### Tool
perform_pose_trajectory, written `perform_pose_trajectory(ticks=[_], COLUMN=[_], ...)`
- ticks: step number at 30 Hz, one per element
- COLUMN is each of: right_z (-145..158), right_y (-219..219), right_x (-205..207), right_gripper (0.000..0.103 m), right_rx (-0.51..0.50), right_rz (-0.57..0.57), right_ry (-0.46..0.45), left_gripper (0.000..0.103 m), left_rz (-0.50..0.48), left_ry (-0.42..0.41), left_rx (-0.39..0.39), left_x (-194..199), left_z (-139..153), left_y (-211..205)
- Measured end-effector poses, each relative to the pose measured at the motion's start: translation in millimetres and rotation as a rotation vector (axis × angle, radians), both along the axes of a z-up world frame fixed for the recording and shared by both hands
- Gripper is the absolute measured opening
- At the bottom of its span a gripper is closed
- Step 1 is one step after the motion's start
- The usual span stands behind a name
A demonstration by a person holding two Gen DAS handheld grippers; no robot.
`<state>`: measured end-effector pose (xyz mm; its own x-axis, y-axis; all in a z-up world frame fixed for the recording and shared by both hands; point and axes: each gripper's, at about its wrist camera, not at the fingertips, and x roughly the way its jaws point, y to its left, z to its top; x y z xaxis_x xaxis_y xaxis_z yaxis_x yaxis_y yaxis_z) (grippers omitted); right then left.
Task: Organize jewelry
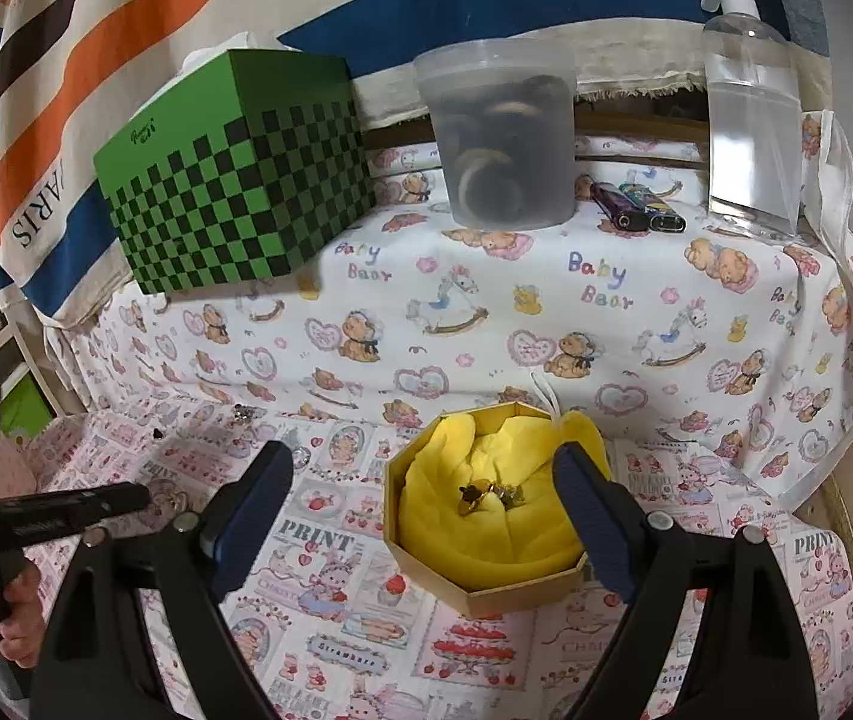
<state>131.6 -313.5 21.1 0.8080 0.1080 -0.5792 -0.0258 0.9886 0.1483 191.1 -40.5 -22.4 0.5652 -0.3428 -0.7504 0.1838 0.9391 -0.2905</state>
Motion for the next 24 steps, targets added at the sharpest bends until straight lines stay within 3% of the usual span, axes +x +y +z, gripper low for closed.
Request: perform_pose_trajectory(ticks=[9, 18, 24], right_z=[-5, -6, -7], right_y=[-1, -8, -8], right_x=[4, 7, 6], right_gripper=[0.087, 0.087, 0.087], right_rx=[-0.01, 0.001, -0.003], right_rz=[-0.007, -0.022, -0.026], right_ry=[0.019, 0.029, 0.033], left_gripper=[0.017, 0.002, 0.0], left_rz=[-0.013, 0.011, 0.0], left_ry=[-0.021, 0.026, 0.046], left_rx=[0.009, -0.027, -0.09], left_x=[12, 17, 17], left_z=[-9, -18, -20], left_y=[-16, -8, -4])
